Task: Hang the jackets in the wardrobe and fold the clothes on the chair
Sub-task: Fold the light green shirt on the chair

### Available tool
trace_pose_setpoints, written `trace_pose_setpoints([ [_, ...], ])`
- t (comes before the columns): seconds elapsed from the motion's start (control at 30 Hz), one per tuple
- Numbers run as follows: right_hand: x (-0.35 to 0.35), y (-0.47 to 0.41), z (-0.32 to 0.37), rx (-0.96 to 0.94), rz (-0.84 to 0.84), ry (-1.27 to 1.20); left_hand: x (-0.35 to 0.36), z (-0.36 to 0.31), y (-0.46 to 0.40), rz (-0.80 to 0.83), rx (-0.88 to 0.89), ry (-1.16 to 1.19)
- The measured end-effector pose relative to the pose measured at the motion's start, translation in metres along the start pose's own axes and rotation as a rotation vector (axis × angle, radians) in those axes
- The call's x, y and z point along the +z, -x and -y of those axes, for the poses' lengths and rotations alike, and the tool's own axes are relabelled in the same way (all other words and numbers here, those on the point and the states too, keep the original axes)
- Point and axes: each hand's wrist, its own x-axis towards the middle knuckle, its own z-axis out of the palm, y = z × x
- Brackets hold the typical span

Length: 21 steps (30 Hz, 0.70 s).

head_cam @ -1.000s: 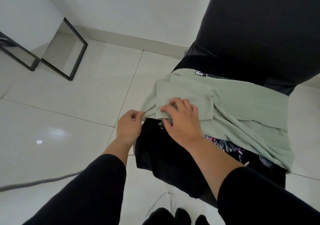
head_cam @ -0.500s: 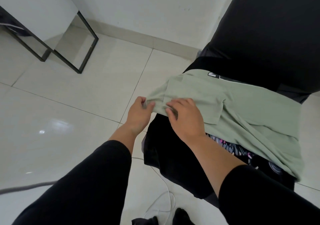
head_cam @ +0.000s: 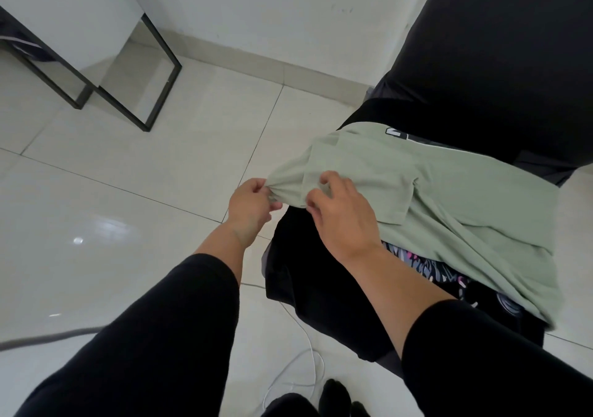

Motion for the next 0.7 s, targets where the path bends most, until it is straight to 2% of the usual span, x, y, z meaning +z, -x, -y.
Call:
trace_pose_setpoints([
  [0.1, -0.004, -0.002, 0.003, 0.047, -0.037, -0.089, -0.004, -0.014, 0.002, 0.033, -0.022, 0.113],
  [0.23, 0.0, 0.006, 0.004, -0.077, -0.005, -0.047, -0.008, -0.02, 0.003, -0.02, -0.05, 0.16],
  [0.33, 0.001, 0.005, 0.007, -0.014, -0.03, -0.079, -0.008, -0.011, 0.003, 0.0, -0.01, -0.018],
  [0.4, -0.001, 0.006, 0.007, 0.067, -0.037, -0.068, -0.007, -0.004, -0.001, -0.077, 0.053, -0.079],
  [0.47, -0.003, 0.012, 0.003, 0.106, 0.027, -0.073, -0.004, -0.002, -0.002, -0.161, 0.092, -0.115],
  [0.53, -0.005, 0.017, -0.003, 0.123, 0.093, -0.13, 0.005, -0.006, 0.004, -0.202, 0.139, -0.247],
  [0.7, -0.022, 0.032, -0.025, 0.276, 0.059, -0.114, 0.037, -0.018, 0.023, -0.226, 0.433, -0.646],
])
